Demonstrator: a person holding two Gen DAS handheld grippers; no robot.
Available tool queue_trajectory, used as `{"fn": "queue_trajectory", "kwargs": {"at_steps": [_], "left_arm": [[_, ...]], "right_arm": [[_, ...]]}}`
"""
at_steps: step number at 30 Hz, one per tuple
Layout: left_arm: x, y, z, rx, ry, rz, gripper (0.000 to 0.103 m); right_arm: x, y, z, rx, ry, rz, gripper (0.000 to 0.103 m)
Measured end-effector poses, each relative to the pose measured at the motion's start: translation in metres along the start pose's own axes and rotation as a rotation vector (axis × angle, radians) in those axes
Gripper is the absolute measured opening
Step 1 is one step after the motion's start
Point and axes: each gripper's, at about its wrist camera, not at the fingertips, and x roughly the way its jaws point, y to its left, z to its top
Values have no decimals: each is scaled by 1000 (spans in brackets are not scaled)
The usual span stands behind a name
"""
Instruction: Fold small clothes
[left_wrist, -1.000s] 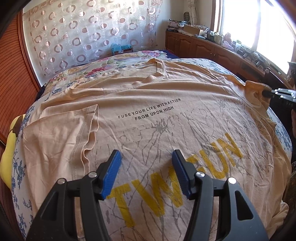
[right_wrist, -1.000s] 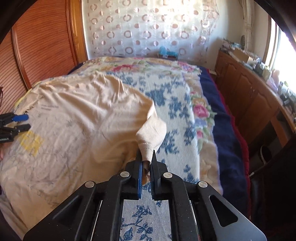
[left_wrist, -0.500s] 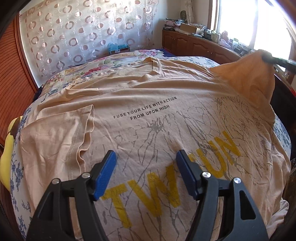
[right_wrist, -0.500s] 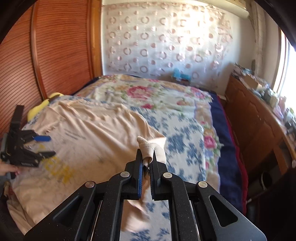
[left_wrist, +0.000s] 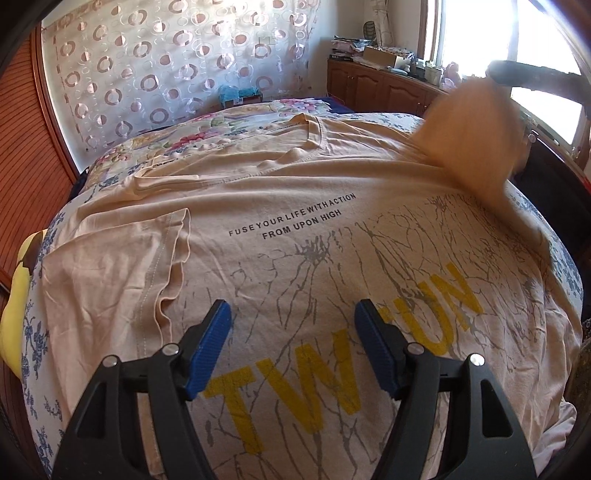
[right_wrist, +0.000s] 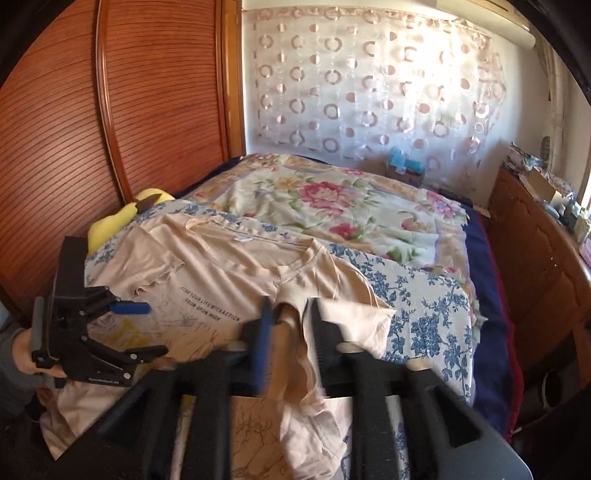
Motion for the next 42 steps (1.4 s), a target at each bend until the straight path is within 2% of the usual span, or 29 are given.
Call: {"fn": "queue_trajectory", "kwargs": {"at_steps": [3, 8, 10, 13, 18, 19, 20, 23, 26, 31, 36, 38, 42], "left_arm": [[-2, -1, -1, 0, 0, 1, 70], [-4, 3, 1, -7, 4, 12, 70], [-14, 4, -2, -14, -30, 22, 70], [-34, 4, -6, -34, -89, -10, 70], [-66, -1, -9, -49, -170, -47, 70], [-72, -3, -9, -49, -184, -50, 70], [-78, -5, -9, -52, -196, -51, 70], [-88, -8, -8, -63, -223, -52, 70], [-95, -9, -9, -69, -241, -54, 70], [-104, -9, -13, -78, -260, -47, 70], [-105, -11, -18, -80, -260, -47, 70], [-106, -12, -19, -79, -261, -41, 70], [-110, -9, -22, -96, -275, -45, 70]], "right_arm": [[-2, -7, -8, 27, -3, 24, 36], [5, -26, -41, 59, 70, -33, 36], [11, -34, -63, 80, 116, -53, 36], [17, -37, -93, 112, 171, -51, 36], [17, -36, -125, 161, 209, -37, 35], [17, -35, -129, 171, 212, -32, 33], [16, -33, -130, 173, 211, -26, 24], [9, -28, -130, 155, 178, -31, 11], [0, -20, -126, 125, 147, -2, 7], [-7, -1, -123, 56, 124, 18, 7], [4, 12, -131, 34, 177, 77, 7], [7, 18, -135, 20, 197, 81, 17], [-1, 22, -132, 15, 176, 124, 25]]}}
